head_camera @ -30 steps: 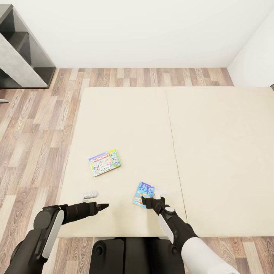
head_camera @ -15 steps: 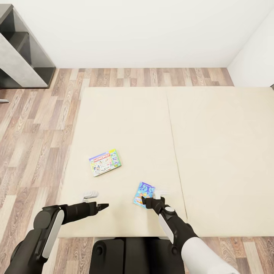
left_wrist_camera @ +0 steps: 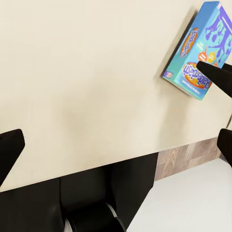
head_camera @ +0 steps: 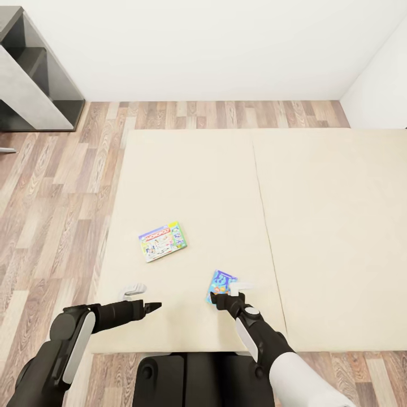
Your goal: Put all the toys in the child's room - the three board games (two on the bed and one on the table), the two jigsaw puzzles on the table, and the tennis ball on the table - inside the toy box on the table in the child's room.
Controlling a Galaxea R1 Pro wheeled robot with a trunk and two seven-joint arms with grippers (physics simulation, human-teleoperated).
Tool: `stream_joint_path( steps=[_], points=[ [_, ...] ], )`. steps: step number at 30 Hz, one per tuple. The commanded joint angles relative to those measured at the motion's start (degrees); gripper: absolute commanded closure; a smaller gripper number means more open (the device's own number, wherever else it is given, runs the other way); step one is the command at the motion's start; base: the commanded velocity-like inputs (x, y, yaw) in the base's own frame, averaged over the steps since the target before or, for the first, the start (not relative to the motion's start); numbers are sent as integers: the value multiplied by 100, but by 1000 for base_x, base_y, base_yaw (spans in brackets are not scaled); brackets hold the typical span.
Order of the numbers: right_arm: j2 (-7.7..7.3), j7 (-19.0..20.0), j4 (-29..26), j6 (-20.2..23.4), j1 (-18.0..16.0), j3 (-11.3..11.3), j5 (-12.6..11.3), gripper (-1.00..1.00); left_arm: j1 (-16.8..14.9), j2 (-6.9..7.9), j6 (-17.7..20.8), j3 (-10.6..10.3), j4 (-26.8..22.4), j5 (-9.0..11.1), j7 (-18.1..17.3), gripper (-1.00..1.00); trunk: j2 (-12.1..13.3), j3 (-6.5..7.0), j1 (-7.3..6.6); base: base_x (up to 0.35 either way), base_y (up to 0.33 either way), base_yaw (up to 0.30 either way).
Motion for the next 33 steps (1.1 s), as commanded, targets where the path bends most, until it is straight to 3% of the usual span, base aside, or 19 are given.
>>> stream_joint_path(
  steps=[1, 33],
  points=[
    [0, 3, -8, 26, -1, 7, -59, -100, -2, 0, 41, 7, -4, 25, -2, -100, -9, -6, 3, 0, 9, 0],
    [0, -5, -8, 26, -1, 7, -59, -100, -2, 0, 42, 6, -4, 25, -2, -100, -9, -6, 3, 0, 43, 0]
  ],
)
